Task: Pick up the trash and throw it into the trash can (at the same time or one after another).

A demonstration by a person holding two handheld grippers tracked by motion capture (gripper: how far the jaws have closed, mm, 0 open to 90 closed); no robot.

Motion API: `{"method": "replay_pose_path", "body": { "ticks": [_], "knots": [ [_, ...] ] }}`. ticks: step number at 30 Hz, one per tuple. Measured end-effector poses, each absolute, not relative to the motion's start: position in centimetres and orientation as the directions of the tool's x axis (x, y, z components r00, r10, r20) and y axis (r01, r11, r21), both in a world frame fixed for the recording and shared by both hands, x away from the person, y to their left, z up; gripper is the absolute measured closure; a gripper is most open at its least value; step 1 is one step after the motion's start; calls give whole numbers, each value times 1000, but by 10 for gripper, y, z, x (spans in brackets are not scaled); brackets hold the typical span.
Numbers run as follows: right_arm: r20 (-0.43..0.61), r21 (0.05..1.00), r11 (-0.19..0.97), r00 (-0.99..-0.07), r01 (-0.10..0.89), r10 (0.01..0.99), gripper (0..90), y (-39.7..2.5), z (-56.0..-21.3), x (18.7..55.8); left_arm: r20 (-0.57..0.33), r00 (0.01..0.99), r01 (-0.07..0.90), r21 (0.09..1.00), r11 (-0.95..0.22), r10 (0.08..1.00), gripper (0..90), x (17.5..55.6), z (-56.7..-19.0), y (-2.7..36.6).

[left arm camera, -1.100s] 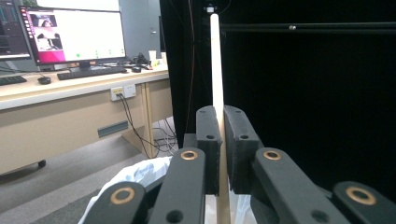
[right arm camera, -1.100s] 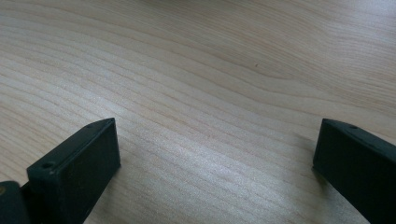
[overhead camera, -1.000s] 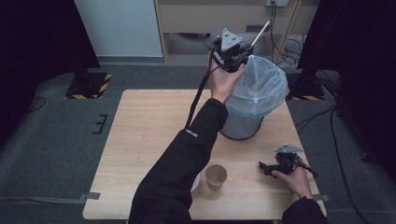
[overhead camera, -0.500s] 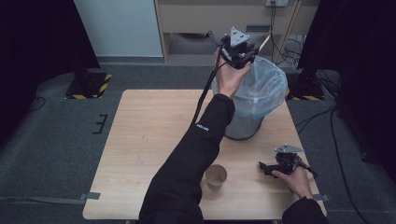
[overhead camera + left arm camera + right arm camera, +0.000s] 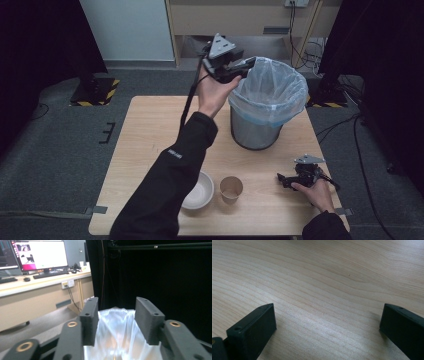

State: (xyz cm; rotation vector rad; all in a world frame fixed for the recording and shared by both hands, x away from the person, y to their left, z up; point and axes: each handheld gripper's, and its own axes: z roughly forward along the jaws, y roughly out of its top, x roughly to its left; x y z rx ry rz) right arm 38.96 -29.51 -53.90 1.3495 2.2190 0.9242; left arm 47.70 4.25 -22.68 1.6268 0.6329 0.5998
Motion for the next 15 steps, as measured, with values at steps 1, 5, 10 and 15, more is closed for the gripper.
{"method": "replay_pose_path", "body": {
  "ticks": [1, 5, 10, 15],
  "knots": [
    [14, 704, 322, -465, 634, 885, 8, -295, -539, 390, 34, 716, 76, 989, -126, 697, 509, 470, -229, 52],
    [12, 706, 322, -465, 631, 885, 8, -295, -539, 390, 31, 715, 109, 982, -154, 699, 458, 437, -243, 96],
    [12, 706, 323, -465, 631, 885, 8, -295, -539, 390, 33, 688, 148, 972, -184, 725, 416, 404, -269, 140],
    [12, 704, 324, -466, 632, 885, 8, -295, -539, 390, -14, 662, 203, 966, -161, 750, 363, 376, -312, 175]
  ]
}}
